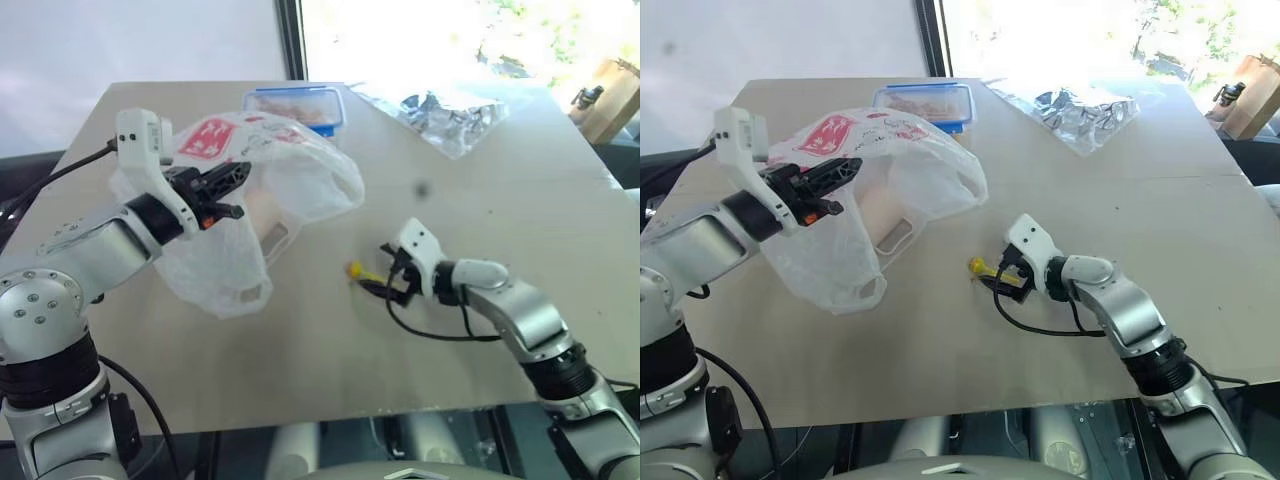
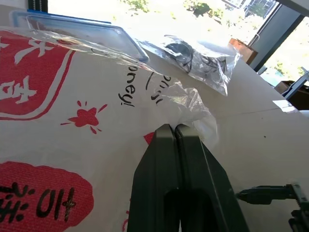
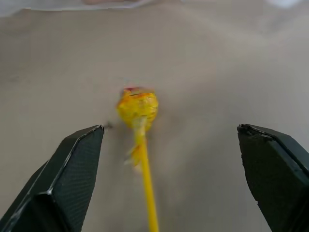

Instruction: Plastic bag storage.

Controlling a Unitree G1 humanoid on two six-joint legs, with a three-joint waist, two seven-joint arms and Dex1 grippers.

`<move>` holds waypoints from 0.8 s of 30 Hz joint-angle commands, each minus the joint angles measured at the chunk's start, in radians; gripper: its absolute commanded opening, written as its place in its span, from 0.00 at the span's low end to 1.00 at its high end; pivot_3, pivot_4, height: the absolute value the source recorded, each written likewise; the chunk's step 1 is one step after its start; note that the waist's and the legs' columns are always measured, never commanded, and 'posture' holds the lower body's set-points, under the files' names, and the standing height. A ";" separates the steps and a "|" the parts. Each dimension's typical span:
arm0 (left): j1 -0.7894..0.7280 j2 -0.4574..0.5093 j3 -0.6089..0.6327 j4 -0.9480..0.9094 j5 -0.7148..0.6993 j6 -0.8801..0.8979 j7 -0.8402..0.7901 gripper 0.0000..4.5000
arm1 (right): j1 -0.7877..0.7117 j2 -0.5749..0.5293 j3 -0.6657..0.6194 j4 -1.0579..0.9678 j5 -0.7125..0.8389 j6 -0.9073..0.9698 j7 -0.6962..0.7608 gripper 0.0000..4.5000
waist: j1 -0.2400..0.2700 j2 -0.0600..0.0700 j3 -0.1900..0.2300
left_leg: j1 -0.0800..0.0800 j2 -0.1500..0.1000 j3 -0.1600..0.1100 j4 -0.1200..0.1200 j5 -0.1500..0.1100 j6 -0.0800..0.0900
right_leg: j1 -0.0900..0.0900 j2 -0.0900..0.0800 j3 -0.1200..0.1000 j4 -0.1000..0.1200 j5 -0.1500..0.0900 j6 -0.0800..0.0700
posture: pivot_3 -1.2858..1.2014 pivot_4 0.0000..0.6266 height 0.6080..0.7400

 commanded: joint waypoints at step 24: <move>-0.046 0.018 -0.025 0.051 0.024 -0.058 -0.064 0.00 | 0.434 -0.359 -0.447 -0.339 0.163 -0.025 0.189 0.02 | 0.046 0.000 0.000 | 0.000 -0.002 0.000 0.000 -0.001 0.002 | 0.003 -0.004 -0.002 -0.003 -0.001 0.002 | 0.52 0.24 1.00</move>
